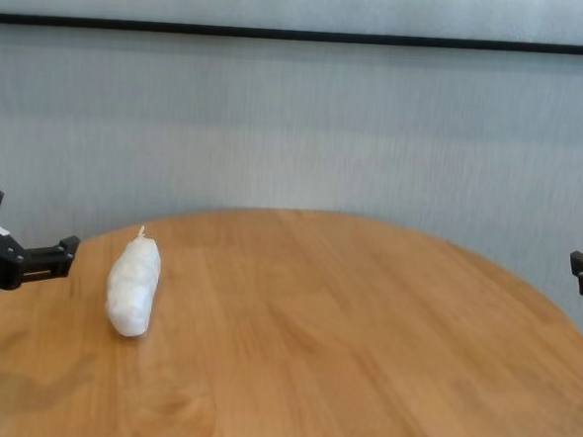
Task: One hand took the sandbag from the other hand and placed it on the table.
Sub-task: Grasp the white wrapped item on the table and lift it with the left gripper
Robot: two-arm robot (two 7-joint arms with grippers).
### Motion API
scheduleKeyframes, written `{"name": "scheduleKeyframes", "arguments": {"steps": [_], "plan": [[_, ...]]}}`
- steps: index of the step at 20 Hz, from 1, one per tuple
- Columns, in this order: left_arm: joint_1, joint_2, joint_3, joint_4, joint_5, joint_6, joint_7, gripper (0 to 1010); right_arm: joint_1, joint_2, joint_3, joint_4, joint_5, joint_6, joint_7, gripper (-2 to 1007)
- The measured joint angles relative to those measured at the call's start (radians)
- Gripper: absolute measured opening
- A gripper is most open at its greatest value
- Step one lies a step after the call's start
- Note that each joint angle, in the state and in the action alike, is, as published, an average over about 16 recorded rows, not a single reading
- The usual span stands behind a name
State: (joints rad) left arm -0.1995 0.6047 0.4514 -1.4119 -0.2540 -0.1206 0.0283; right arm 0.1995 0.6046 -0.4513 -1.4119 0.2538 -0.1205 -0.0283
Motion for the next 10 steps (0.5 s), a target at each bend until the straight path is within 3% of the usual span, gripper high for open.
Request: {"name": "scheduleKeyframes", "arguments": {"steps": [10], "plan": [[0.0, 0.0, 0.0, 0.0, 0.0, 0.0, 0.0, 1000, 0.0, 0.0, 0.0, 0.0, 0.0, 0.0, 0.0, 1002]]}}
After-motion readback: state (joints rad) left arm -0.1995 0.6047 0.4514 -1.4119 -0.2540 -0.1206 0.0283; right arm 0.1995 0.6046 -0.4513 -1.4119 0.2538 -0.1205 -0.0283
